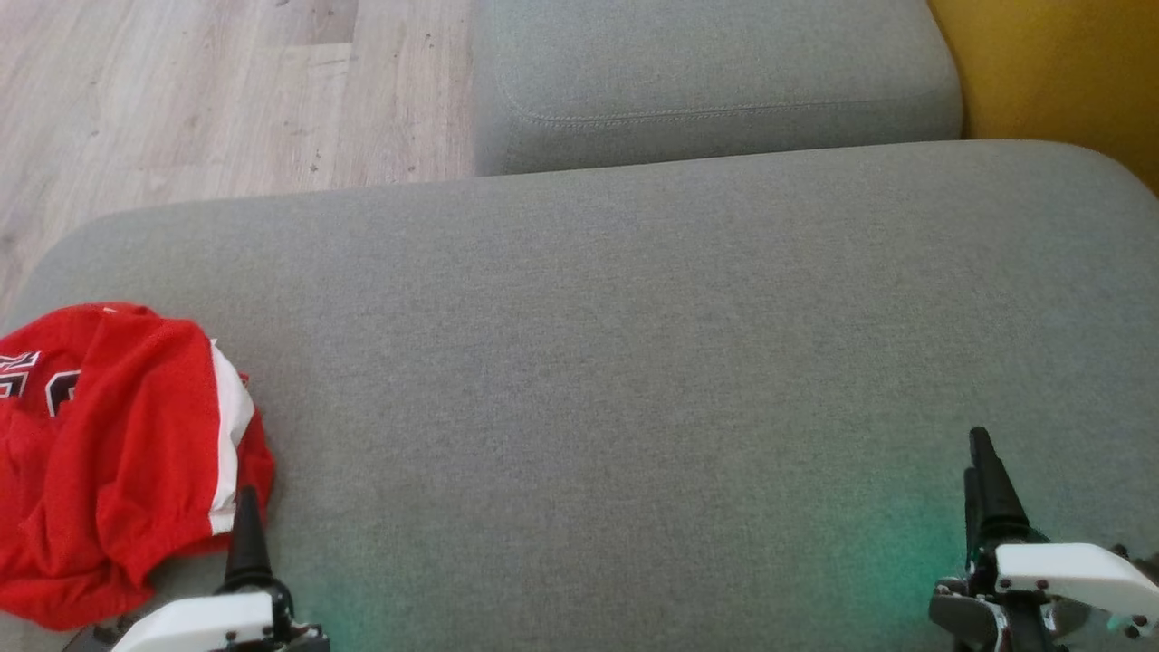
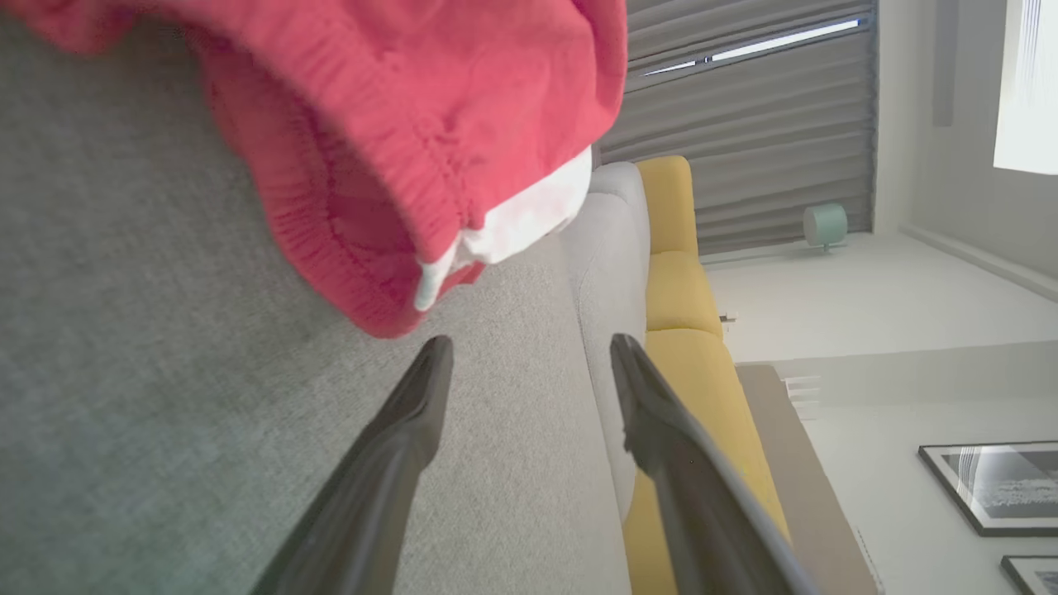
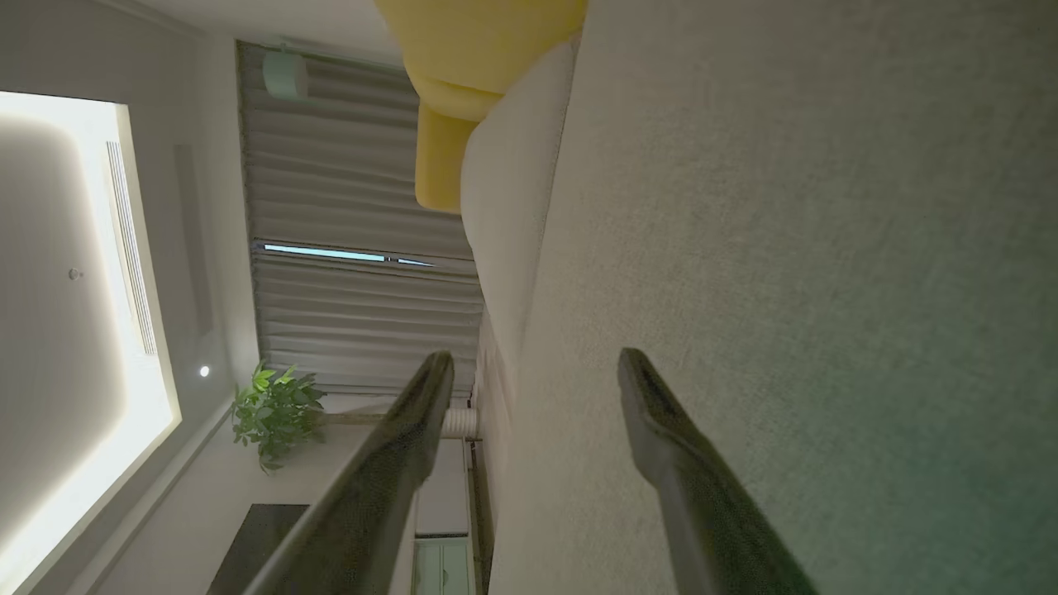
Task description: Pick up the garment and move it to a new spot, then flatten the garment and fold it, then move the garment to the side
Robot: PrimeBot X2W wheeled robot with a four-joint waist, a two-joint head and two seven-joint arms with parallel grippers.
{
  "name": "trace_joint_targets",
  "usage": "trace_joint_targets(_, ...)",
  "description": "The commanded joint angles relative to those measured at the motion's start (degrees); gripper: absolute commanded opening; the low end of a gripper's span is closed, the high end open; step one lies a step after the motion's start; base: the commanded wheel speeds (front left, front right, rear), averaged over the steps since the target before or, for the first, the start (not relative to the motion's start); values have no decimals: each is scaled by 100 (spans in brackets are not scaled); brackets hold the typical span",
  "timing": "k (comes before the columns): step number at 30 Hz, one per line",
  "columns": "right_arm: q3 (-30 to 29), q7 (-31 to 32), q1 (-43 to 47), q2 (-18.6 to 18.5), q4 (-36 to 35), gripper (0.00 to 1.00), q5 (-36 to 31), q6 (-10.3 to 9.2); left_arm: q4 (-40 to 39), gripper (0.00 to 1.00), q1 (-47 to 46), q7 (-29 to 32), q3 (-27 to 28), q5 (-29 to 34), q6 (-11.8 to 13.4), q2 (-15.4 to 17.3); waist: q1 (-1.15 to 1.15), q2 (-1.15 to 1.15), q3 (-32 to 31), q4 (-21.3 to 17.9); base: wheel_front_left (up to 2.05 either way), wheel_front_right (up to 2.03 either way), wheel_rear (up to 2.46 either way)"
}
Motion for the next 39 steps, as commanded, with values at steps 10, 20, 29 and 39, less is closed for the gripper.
trace_joint_targets(10, 187, -228, -131, -53, -373, 100, -712, -1, -463, 100, -59, -212, -74, 932, 146, 24, 0, 0, -60, 19, 0, 0, 0)
trace_joint_targets(20, 310, -385, -86, -49, -518, 100, -1265, -2, -625, 100, 6, -371, -185, 1615, 238, 25, 0, 0, -110, 35, 0, 0, 0)
trace_joint_targets(29, 420, -511, -62, -46, -642, 100, -1860, -2, -747, 100, 52, -499, -270, 2228, 308, 25, 0, 0, -151, 48, 0, 0, 0)
trace_joint_targets(39, 503, -667, -28, -42, -750, 100, -2694, -2, -859, 100, 99, -658, -414, 3094, 451, 26, 0, 0, -201, 58, 0, 0, 0)
